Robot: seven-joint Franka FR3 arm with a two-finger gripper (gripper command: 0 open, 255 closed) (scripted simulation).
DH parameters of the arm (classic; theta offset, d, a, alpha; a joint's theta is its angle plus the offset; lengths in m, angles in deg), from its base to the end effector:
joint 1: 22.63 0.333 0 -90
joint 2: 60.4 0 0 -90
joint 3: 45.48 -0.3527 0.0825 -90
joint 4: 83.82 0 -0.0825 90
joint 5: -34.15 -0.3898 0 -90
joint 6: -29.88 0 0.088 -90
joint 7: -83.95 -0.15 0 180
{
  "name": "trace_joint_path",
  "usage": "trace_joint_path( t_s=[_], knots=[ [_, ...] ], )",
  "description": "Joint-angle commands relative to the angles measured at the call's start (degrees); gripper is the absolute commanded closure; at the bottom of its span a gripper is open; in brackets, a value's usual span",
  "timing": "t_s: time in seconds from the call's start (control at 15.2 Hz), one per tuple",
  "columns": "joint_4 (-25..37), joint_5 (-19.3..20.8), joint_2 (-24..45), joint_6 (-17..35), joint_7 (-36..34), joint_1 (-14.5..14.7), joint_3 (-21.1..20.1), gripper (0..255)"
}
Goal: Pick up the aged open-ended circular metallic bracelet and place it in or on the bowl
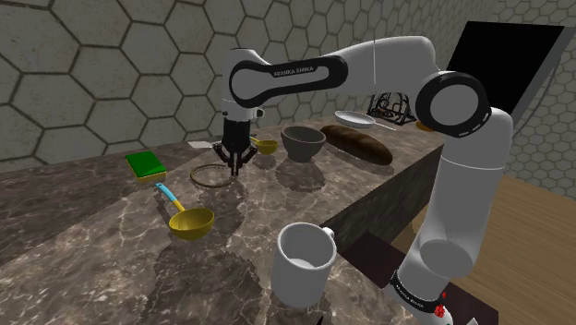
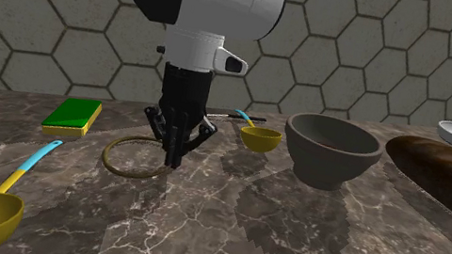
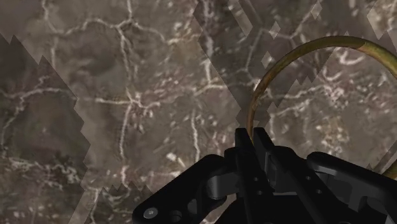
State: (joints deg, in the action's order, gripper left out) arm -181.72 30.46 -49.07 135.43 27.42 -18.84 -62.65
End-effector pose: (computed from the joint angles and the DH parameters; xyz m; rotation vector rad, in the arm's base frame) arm 0.5825 0.2198 0.4626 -2.9197 0.9736 0.1826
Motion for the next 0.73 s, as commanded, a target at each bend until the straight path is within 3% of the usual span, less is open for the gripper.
trace_joint_path(
  t_s=[0.0, 0.26, 0.66],
  knots=[
    [-0.1, 0.0, 0.1, 0.0, 0.0, 0.0, 0.0, 255],
    [-0.2, 0.0, 0.1, 0.1, 0.0, 0.0, 0.0, 255],
    [3.8, -0.1, -0.4, -4.3, -0.4, 0.0, -0.1, 255]
  ],
)
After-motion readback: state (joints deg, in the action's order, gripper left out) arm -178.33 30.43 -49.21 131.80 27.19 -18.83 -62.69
